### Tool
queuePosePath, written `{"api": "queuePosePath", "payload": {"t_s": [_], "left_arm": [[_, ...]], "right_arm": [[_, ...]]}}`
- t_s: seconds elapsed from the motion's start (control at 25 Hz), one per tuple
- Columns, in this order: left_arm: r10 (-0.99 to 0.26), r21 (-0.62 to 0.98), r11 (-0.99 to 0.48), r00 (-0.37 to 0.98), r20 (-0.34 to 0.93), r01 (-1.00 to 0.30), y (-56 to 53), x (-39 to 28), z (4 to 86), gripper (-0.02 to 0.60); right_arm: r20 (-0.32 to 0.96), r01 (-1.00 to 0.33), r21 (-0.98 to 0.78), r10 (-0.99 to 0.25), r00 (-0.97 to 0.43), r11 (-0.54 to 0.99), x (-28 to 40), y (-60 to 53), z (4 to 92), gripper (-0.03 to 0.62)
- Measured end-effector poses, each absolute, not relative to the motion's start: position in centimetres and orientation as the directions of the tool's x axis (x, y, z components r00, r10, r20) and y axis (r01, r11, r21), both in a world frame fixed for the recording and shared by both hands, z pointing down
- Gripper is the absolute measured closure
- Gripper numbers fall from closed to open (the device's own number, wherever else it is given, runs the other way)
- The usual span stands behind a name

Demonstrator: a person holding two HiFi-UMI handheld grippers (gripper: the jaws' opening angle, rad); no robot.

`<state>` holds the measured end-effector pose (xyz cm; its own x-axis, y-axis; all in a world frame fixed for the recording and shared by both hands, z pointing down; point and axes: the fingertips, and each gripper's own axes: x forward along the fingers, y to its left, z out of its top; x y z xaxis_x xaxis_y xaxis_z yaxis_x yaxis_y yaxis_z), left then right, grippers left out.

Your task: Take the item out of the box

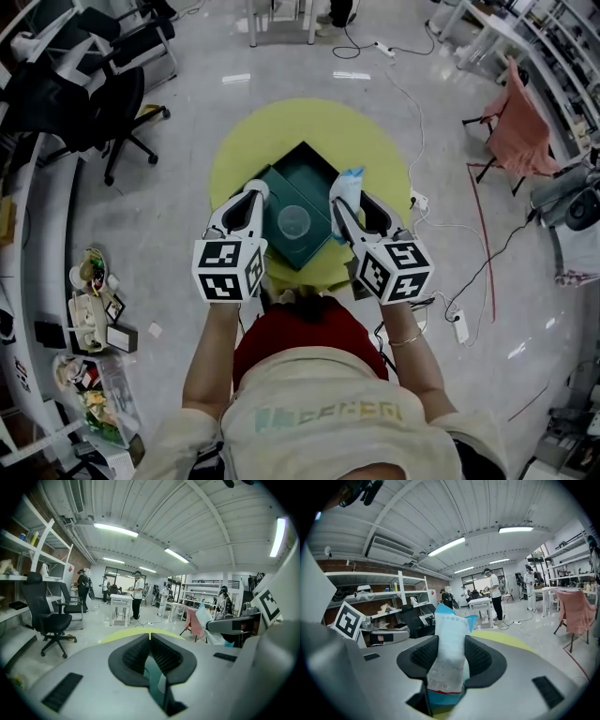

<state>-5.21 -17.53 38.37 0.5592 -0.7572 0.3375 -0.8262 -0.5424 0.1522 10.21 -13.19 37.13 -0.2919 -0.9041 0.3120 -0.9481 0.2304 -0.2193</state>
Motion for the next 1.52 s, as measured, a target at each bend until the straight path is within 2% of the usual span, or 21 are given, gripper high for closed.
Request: {"api": "queuePosePath", "payload": {"t_s": [0.72, 1.52], "left_arm": [[-0.734, 0.165, -0.582, 0.602, 0.315, -0.796, -16.9, -5.1, 38.1, 0.552], [-0.714, 0.171, -0.608, 0.629, 0.307, -0.775, -16.1, -4.3, 38.0, 0.552]], "right_arm": [[0.330, -0.970, -0.200, -0.923, -0.199, 0.137, 11.8, -11.9, 38.5, 0.390], [0.343, -0.979, -0.182, -0.927, -0.154, 0.096, 12.6, -11.2, 39.9, 0.391]]}}
